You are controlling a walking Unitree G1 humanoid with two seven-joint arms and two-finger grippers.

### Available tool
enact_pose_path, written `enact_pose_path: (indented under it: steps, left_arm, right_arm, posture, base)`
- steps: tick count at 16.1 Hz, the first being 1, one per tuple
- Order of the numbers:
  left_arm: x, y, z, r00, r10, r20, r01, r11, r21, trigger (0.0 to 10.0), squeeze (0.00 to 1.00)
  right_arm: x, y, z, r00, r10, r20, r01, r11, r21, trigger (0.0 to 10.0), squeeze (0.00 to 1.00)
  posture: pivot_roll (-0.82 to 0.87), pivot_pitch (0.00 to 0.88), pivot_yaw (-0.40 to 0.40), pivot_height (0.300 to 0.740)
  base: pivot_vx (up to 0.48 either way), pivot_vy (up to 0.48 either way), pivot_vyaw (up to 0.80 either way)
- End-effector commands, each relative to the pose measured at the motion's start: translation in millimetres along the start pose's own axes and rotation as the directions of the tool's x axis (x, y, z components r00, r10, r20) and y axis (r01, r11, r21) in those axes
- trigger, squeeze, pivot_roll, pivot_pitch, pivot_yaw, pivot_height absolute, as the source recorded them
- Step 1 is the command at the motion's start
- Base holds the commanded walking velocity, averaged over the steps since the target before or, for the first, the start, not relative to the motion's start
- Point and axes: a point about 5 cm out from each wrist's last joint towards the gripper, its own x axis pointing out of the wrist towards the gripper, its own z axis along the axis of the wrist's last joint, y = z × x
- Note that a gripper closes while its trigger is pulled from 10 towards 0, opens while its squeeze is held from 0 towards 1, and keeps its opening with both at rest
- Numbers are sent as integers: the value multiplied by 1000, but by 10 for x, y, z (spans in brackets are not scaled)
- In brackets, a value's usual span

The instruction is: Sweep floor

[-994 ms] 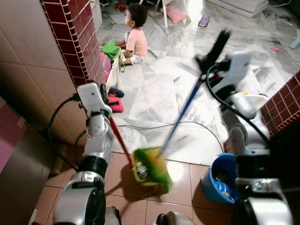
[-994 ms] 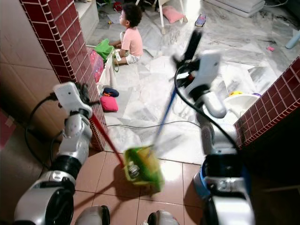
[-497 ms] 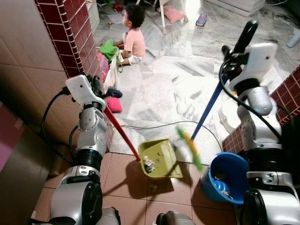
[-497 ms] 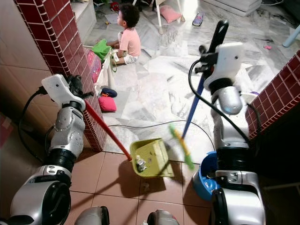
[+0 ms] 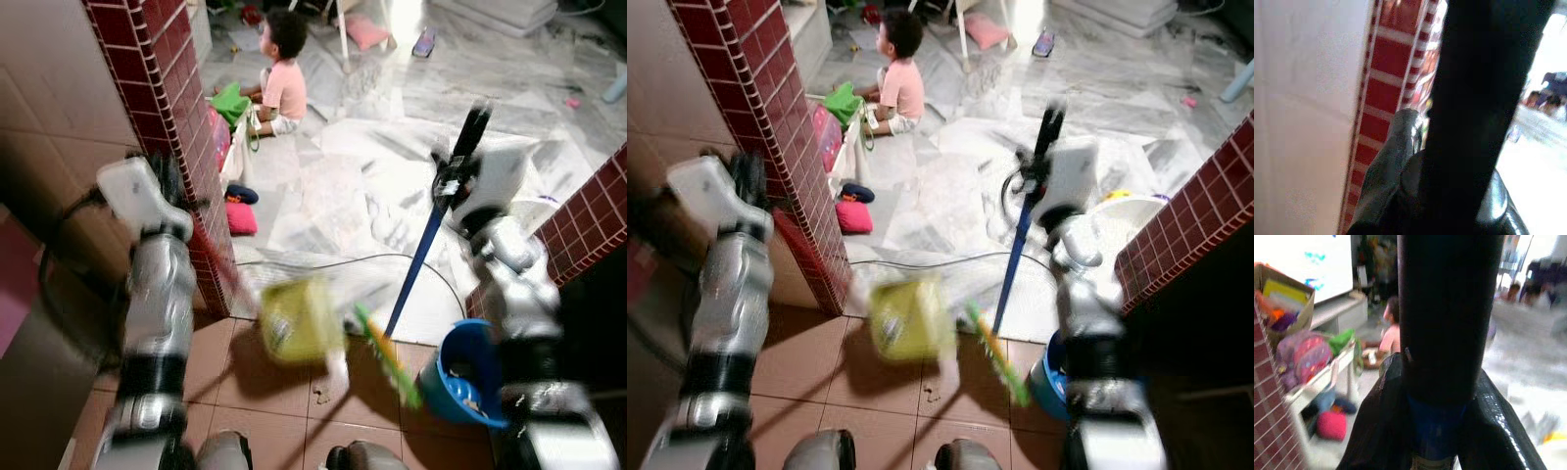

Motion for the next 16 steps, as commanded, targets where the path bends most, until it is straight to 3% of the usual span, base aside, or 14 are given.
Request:
enact_pose_path:
  steps: [1, 3, 5, 7, 10, 16]
  left_arm:
    - [23, -95, 172, 997, -39, 60, 41, 999, -30, 10000, 0]
    - [43, -49, 290, 999, 9, 51, -6, 999, -53, 10000, 0]
    - [27, -41, 343, 999, -13, 48, 15, 999, -37, 10000, 0]
    - [-5, -52, 338, 999, -29, 26, 29, 999, -18, 10000, 0]
    - [-82, -73, 275, 994, -72, -77, 70, 997, -28, 10000, 0]
    - [-123, -76, 295, 993, -81, -82, 80, 997, -17, 10000, 0]
  right_arm:
    - [-5, 57, 1, 1000, -1, 4, 0, 1000, 31, 10000, 0]
    - [-102, 269, -209, 998, 44, -51, -41, 997, 70, 10000, 0]
    - [-163, 378, -304, 994, 76, -76, -70, 994, 89, 10000, 0]
    - [-206, 366, -364, 994, 55, -94, -46, 995, 91, 10000, 0]
    - [-253, 185, -394, 990, -103, -98, 115, 985, 125, 10000, 0]
    - [-186, 228, -340, 992, -110, -59, 117, 984, 137, 10000, 0]
  posture:
    - [-44, 43, -60, 740]
    - [-18, 42, -68, 740]
    - [-13, 46, -68, 740]
    - [-11, 49, -71, 740]
    - [-7, 52, -64, 740]
    - [10, 42, -59, 740]
  base:
    - [0, 0, 0]
    - [0, 0, 0]
    - [0, 0, 0]
    - [0, 0, 0]
    - [0, 0, 0]
    - [0, 0, 0]
